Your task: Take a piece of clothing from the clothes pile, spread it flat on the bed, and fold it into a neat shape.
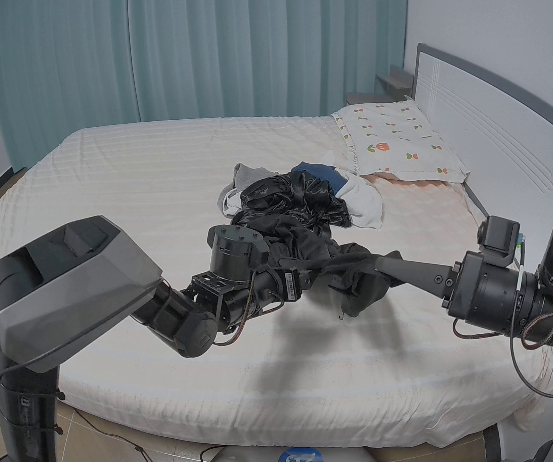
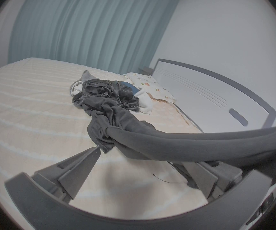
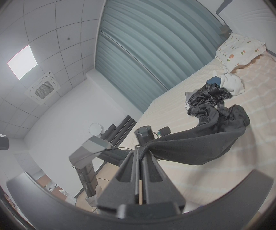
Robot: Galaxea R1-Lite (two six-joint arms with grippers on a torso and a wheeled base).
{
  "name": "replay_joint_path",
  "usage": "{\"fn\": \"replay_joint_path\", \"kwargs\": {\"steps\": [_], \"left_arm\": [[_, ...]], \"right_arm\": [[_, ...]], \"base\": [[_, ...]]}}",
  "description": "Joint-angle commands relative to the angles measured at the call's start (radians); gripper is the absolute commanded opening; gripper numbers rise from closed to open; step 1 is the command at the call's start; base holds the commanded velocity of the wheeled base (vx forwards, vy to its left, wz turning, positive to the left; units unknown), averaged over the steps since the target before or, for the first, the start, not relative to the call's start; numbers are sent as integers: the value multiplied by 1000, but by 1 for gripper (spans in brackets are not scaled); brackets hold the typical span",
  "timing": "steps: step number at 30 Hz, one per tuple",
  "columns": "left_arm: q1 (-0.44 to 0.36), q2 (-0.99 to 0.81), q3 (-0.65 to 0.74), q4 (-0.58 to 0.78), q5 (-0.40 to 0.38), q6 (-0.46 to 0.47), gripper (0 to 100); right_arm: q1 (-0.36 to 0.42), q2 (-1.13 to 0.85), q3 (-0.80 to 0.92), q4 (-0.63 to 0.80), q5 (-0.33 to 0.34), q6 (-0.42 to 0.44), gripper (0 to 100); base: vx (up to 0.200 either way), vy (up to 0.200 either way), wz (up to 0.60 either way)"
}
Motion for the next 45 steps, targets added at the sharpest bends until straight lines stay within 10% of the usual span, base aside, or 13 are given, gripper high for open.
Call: {"fn": "replay_joint_path", "kwargs": {"steps": [1,25,26,45], "left_arm": [[18,103,-92,-2,39,-20,100],[179,221,-149,18,85,-63,100],[176,228,-152,17,73,-72,0],[135,-100,140,11,-87,-288,0]], "right_arm": [[-1,-84,-14,3,1,-3,0],[-206,-28,-181,66,82,-1,0],[-214,-20,-181,66,90,0,0],[-242,121,-172,66,90,0,0]], "base": [[0,0,0],[0,0,0],[0,0,0],[0,0,0]]}}
